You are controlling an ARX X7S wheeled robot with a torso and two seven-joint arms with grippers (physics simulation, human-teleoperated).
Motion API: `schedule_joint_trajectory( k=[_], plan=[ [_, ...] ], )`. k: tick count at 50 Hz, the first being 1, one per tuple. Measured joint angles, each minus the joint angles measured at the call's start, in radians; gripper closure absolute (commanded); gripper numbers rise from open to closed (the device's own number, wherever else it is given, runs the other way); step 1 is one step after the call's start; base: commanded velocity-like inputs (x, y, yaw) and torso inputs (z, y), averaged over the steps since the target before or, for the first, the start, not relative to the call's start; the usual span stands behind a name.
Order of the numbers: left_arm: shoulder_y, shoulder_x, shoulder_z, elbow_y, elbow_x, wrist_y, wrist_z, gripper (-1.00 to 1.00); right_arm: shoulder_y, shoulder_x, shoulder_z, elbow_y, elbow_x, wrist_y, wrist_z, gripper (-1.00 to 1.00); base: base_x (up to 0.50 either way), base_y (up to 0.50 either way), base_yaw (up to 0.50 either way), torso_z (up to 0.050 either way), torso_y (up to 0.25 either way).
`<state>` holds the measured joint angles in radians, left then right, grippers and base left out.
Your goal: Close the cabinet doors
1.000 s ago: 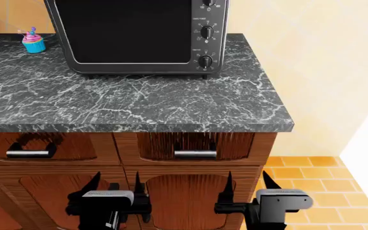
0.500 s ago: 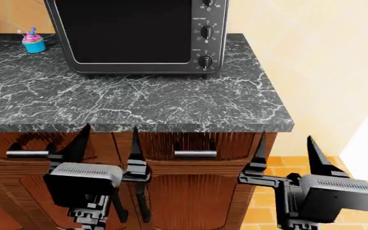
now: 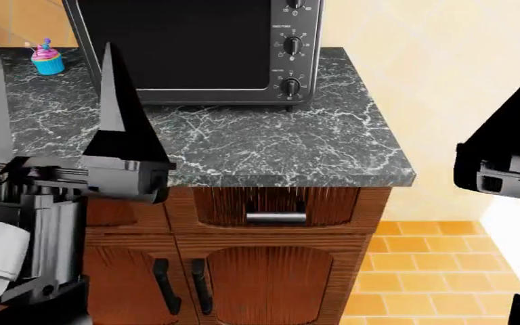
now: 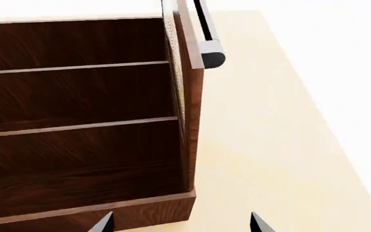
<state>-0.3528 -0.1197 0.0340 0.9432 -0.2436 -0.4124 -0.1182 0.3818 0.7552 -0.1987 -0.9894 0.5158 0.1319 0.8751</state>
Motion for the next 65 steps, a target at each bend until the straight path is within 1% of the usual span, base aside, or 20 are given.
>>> schedule_joint_trajectory(
  k=[4,8,13,20,33,53,65],
  plan=[
    [-0.015,-0.018,-0.005,0.03,-0.021,-0.006,-0.012,-1.0,0.08,0.166,-0.121,-0.019,0.048,-0.102,0.149,-1.0,0.0,-0.02,0.0,0.0,0.0],
    [-0.025,-0.033,-0.013,0.044,-0.041,-0.009,-0.022,-1.0,0.162,0.284,-0.241,-0.032,0.078,-0.176,0.252,-1.0,0.0,-0.5,0.0,0.0,0.0],
    [-0.032,-0.047,-0.017,0.055,-0.061,-0.009,-0.032,-1.0,0.254,0.383,-0.366,-0.042,0.102,-0.239,0.341,-1.0,0.0,-0.5,0.0,0.0,0.0],
    [-0.038,-0.061,-0.015,0.061,-0.081,-0.007,-0.046,-1.0,0.355,0.47,-0.499,-0.05,0.121,-0.298,0.418,-1.0,0.15,-0.35,0.0,0.0,0.0],
    [-0.044,-0.076,-0.015,0.048,-0.103,0.001,-0.069,-1.0,0.497,0.537,-0.678,-0.054,0.132,-0.313,0.482,-1.0,0.5,0.0,0.0,0.0,0.0],
    [-0.045,-0.097,-0.009,0.038,-0.117,0.016,-0.096,-1.0,0.697,0.561,-0.925,-0.055,0.104,-0.339,0.534,-1.0,0.5,0.0,0.0,0.0,0.001],
    [-0.045,-0.109,-0.002,0.041,-0.118,0.028,-0.109,-1.0,0.803,0.588,-1.056,-0.054,0.081,-0.378,0.569,-1.0,0.02,0.0,0.0,0.0,0.0]
  ],
)
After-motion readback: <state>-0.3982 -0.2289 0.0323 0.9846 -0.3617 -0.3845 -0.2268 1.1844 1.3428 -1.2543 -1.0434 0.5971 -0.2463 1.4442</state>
